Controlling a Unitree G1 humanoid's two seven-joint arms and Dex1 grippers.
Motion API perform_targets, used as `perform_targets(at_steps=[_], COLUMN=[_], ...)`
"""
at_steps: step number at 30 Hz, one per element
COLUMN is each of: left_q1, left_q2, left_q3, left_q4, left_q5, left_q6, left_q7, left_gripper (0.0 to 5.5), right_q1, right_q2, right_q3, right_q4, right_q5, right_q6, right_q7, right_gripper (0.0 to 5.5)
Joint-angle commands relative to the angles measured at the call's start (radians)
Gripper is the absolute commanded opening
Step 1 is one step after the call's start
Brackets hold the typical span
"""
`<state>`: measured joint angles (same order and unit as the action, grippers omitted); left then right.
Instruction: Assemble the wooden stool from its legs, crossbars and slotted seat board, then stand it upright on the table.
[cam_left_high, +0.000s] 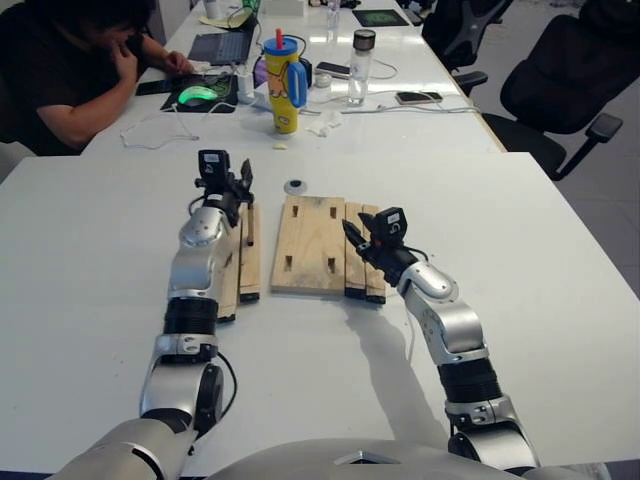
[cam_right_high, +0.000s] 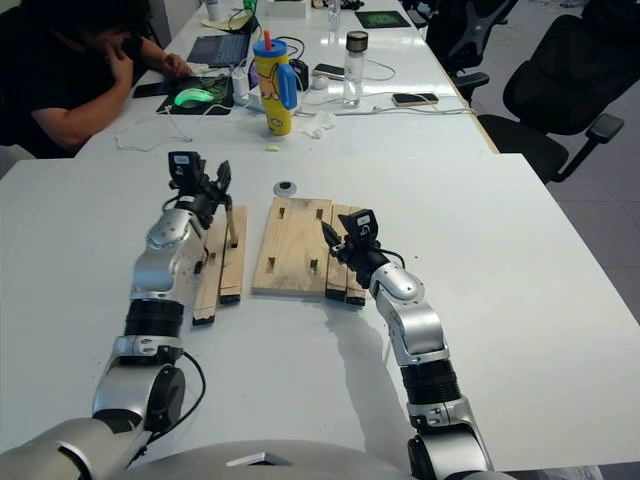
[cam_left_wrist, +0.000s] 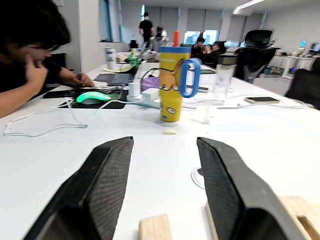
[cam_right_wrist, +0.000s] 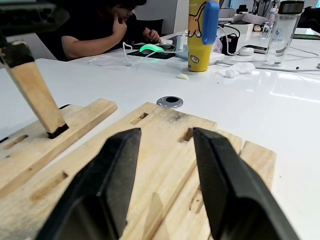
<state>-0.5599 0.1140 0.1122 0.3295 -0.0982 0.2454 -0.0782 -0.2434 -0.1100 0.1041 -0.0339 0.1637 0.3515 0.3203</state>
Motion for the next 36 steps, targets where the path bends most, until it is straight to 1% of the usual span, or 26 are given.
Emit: perform_targets(at_steps=[1,4,7,11,14,17,19,20,21,22,24,25,26,30,36], left_q1=[0.062,0.017,0.028,0.122,0.252,0.379,0.425,0.441,0.45,0.457,0.449,0.452,0.449,0.476,0.526], left_q2=[-0.012,0.011,0.03,0.067,0.102,0.126,0.137,0.164,0.17,0.198,0.217,0.229,0.221,0.235,0.247], left_q3=[0.014,0.031,0.064,0.108,0.138,0.155,0.155,0.121,0.136,0.111,0.113,0.102,0.122,0.101,0.104], left_q4=[-0.006,-0.127,-0.281,-0.468,-0.468,-0.401,-0.349,-0.312,-0.294,-0.275,-0.26,-0.264,-0.271,-0.321,-0.413], left_q5=[0.016,0.05,0.069,0.097,0.113,0.095,0.058,0.056,0.029,0.028,-0.016,-0.03,-0.063,-0.112,-0.176], left_q6=[-0.062,-0.134,-0.154,-0.118,-0.022,0.062,0.118,0.159,0.175,0.199,0.228,0.246,0.26,0.331,0.428], left_q7=[0.046,0.109,0.155,0.184,0.169,0.117,0.055,-0.007,-0.035,-0.088,-0.16,-0.197,-0.208,-0.277,-0.324], left_gripper=[2.34,2.34,2.34,2.34,2.34,2.34,2.34,2.34,2.34,2.34,2.34,2.34,2.34,2.34,2.34], right_q1=[-0.014,-0.008,0.005,0.021,0.037,0.046,0.049,0.046,0.044,0.041,0.04,0.038,0.038,0.033,0.043], right_q2=[-0.001,0.002,0.007,0.01,0.007,0.003,0.0,-0.002,-0.005,-0.007,-0.012,-0.015,-0.017,-0.023,-0.024], right_q3=[-0.006,-0.012,-0.009,-0.011,-0.013,-0.013,-0.015,-0.014,-0.014,-0.015,-0.018,-0.018,-0.017,-0.018,-0.02], right_q4=[0.014,0.01,0.0,-0.018,-0.037,-0.047,-0.05,-0.048,-0.048,-0.045,-0.045,-0.043,-0.043,-0.044,-0.051], right_q5=[-0.013,-0.009,-0.005,-0.001,0.002,0.001,0.002,0.001,0.0,0.0,0.0,0.001,0.0,0.003,0.002], right_q6=[-0.011,-0.014,-0.017,-0.013,-0.006,0.0,0.004,0.005,0.007,0.008,0.008,0.007,0.006,0.008,0.01], right_q7=[-0.011,-0.014,-0.015,-0.017,-0.018,-0.016,-0.015,-0.012,-0.01,-0.007,-0.004,-0.001,0.002,0.004,-0.001], right_gripper=[1.9,1.9,1.9,1.9,1.9,1.9,1.9,1.9,1.9,1.9,1.9,1.9,1.9,1.9,1.9])
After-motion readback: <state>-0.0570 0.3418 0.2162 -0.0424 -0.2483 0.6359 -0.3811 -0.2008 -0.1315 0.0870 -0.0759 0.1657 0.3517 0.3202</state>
